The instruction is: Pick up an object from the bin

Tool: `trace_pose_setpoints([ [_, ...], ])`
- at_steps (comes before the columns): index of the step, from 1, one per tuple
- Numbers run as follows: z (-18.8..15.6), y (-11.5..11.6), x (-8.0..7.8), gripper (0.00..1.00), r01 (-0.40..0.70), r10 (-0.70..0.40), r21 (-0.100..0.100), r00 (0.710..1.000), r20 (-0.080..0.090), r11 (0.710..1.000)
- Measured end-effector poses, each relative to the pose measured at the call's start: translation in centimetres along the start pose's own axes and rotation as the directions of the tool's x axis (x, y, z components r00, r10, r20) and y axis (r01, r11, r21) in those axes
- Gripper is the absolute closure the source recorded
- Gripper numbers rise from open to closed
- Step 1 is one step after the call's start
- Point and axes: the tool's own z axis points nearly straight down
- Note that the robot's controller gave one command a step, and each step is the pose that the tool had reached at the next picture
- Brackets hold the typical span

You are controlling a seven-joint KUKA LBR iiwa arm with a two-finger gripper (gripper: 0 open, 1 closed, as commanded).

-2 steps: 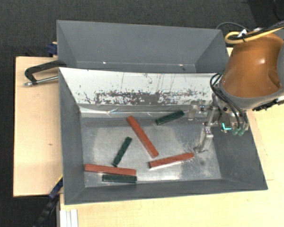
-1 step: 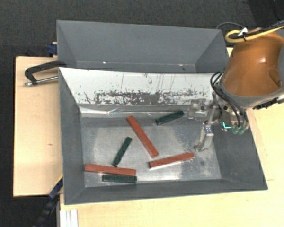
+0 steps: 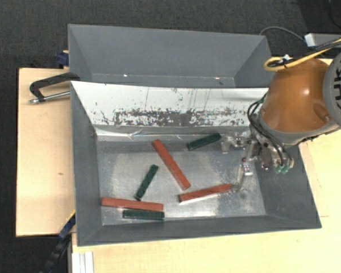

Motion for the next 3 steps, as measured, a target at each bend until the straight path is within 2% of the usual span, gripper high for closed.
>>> trace_pose_setpoints([
  [1,4.7,2.4,-0.1,0.0,0.178,-0.178,-0.001,0.984,-0.006,0.984],
  [2,6.7,1.6,0.9,0.0,0.245,-0.245,-0.007,0.97,-0.01,0.97],
  [3,9.5,5.2,0.0,1.0,0.237,-0.237,-0.004,0.971,-0.008,0.972],
])
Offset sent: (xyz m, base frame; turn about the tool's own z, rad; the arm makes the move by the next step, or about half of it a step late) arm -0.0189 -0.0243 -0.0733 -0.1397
